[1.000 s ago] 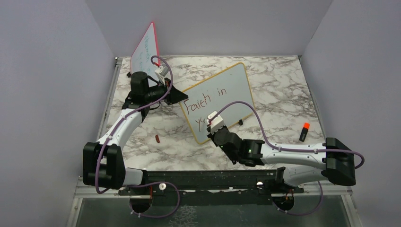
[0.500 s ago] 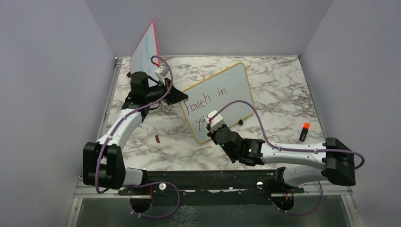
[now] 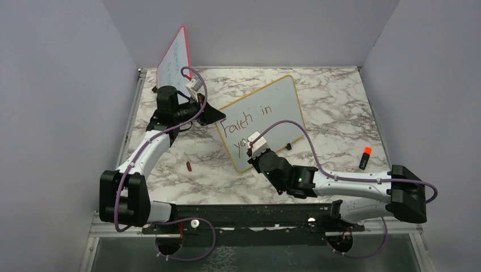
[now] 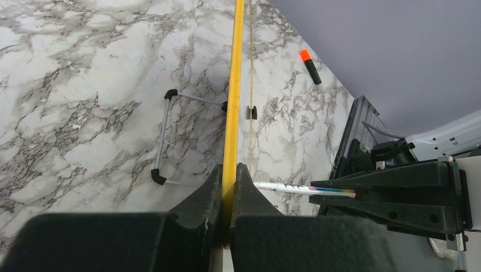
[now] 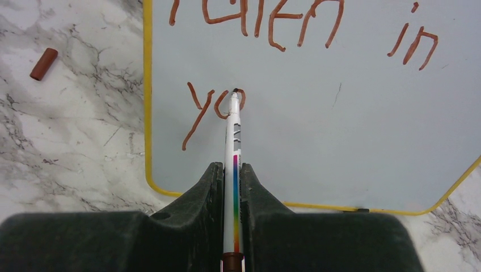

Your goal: Write a sentence on the whiteboard

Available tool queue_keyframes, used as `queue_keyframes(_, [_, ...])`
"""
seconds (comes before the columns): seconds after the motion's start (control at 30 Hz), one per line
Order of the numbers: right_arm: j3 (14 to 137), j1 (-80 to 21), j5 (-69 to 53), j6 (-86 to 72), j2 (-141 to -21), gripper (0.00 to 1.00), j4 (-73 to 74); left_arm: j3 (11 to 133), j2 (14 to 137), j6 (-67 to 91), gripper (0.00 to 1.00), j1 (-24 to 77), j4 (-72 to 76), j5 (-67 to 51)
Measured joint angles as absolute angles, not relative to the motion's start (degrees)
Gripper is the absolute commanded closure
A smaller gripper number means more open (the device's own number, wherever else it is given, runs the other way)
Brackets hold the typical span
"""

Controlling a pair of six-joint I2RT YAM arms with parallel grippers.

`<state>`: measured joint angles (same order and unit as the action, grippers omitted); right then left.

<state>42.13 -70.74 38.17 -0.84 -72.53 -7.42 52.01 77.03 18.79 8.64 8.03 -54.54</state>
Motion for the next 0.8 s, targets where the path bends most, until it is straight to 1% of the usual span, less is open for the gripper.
queue_keyframes(0.37, [42.1, -70.8, 34.6, -1.1, -71.9, 0.99, -6.7, 52.0, 77.0, 18.8, 1.0, 8.6, 8.1, -54.6])
queue_keyframes(0.63, [41.4, -70.6, 36.0, -1.5, -68.0, 0.99, -5.9, 52.0, 77.0, 18.8, 1.0, 8.6, 8.1, -54.6])
queue_keyframes(0.8, [41.0, -69.7, 38.0, -1.6, -67.8, 0.99, -5.9, 52.0, 77.0, 18.8, 1.0, 8.6, 8.1, -54.6])
